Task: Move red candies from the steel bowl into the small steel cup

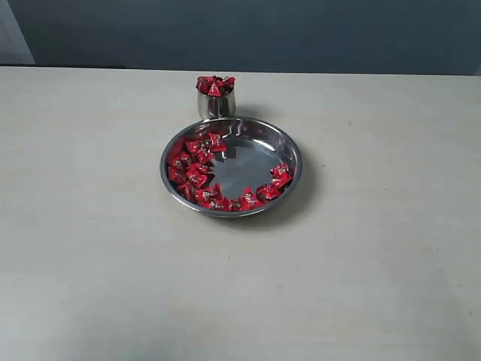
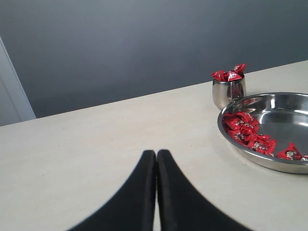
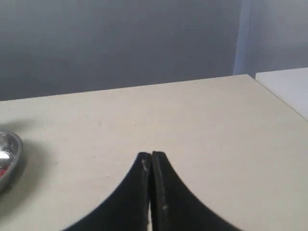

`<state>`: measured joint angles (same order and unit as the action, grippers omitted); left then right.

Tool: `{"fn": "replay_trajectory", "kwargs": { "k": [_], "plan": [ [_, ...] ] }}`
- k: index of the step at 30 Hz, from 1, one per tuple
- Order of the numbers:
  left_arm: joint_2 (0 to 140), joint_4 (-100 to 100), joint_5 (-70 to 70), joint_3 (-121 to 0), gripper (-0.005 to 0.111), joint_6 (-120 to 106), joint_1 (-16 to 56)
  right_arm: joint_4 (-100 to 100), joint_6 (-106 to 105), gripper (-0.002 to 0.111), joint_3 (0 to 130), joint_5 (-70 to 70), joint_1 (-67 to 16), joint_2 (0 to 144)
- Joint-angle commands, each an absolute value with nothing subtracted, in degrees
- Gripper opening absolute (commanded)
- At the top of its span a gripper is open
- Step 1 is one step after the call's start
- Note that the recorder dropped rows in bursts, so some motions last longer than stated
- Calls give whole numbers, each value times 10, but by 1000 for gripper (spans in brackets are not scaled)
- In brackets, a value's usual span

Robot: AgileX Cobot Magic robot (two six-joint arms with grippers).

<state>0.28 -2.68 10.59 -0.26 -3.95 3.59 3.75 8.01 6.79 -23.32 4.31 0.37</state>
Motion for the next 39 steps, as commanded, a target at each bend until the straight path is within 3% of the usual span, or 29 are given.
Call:
{"fn": "replay_trajectory", "kwargs": {
  "k": [1, 39],
  "plan": [
    [0, -27, 104, 0, 2, -38, 36, 5, 5, -1, 48, -222, 46, 0],
    [0, -27, 103, 0, 2, -38, 36, -6, 11, -1, 0, -206, 46, 0]
  ]
}}
